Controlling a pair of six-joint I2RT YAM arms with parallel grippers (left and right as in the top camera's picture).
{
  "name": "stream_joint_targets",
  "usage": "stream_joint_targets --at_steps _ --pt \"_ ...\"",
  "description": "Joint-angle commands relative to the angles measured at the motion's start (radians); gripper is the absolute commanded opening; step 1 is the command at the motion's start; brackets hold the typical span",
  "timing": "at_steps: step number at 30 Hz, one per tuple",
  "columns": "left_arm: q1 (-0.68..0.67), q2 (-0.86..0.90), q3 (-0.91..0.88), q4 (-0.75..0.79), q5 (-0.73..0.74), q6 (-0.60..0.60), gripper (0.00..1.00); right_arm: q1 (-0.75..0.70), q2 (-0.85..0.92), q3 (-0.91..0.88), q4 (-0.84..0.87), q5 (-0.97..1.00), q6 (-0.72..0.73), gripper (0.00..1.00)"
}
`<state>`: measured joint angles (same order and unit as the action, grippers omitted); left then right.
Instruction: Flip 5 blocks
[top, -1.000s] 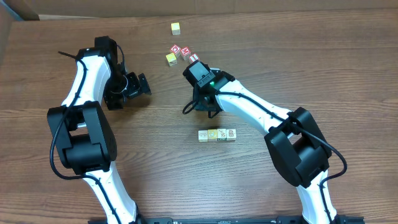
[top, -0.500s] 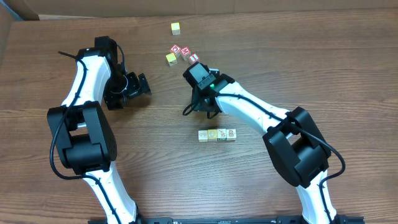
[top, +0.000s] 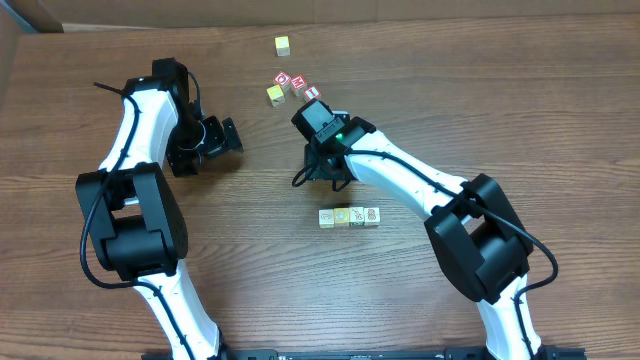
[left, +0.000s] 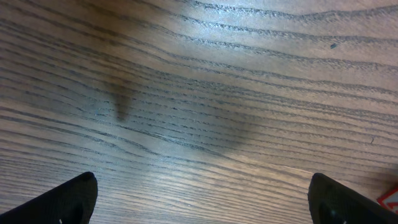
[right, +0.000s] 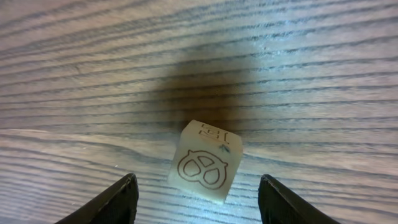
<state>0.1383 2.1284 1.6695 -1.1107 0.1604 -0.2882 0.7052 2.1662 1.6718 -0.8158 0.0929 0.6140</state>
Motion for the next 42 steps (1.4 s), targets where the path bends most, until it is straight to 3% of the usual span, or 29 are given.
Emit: stream_joint_targets --at_steps 1,8,10,12,13,42 --pt "-0.001 -0.022 0.010 0.001 -0.003 0.000 1.00 -0.006 -0.058 0.035 -0.003 0.003 -0.011 0.62" --pt "-0.001 -0.022 0.010 0.001 -0.003 0.000 1.00 -0.006 -0.053 0.007 0.003 0.079 0.010 0.45" --pt "-0.001 -0.022 0.010 0.001 -0.004 -0.001 1.00 -0.006 -0.050 -0.006 0.021 0.090 0.010 0.30" --pt "-0.001 -0.022 0.010 0.001 -0.003 -0.001 1.00 -0.006 -0.045 -0.020 0.045 0.089 0.010 0.08" --pt "-0.001 -0.022 0.010 0.001 -0.003 0.000 1.00 -0.006 -0.045 -0.027 0.055 0.087 0.009 0.04" --pt "-0.001 -0.022 0.010 0.001 -0.004 0.000 1.00 0.034 0.073 -0.032 0.183 -0.072 0.006 0.04"
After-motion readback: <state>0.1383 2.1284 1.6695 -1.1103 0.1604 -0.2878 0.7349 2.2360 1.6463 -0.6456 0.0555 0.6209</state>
